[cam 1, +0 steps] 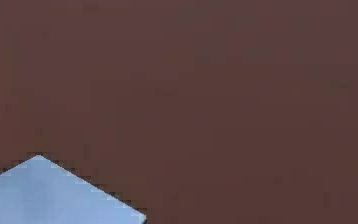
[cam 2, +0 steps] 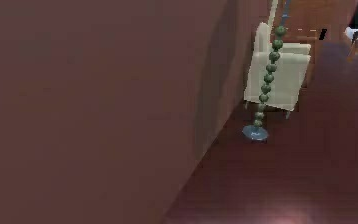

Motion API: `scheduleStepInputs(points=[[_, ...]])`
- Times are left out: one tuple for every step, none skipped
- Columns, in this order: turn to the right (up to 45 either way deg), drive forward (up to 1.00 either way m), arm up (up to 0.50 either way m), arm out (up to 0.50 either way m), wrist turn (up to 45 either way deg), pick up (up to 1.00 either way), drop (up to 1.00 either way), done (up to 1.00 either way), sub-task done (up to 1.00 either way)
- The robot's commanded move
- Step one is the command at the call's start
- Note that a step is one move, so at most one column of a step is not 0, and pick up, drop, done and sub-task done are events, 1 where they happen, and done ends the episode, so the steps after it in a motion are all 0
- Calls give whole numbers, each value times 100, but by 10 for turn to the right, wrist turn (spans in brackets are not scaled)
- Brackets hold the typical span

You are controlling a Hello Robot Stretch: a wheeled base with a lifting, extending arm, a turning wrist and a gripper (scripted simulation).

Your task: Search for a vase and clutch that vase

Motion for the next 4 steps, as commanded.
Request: scheduleStepInputs(points=[[450,0,0,0,0,0,0,0,0],[450,0,0,0,0,0,0,0,0],[450,0,0,0,0,0,0,0,0],[180,0,0,0,0,0,0,0,0]])
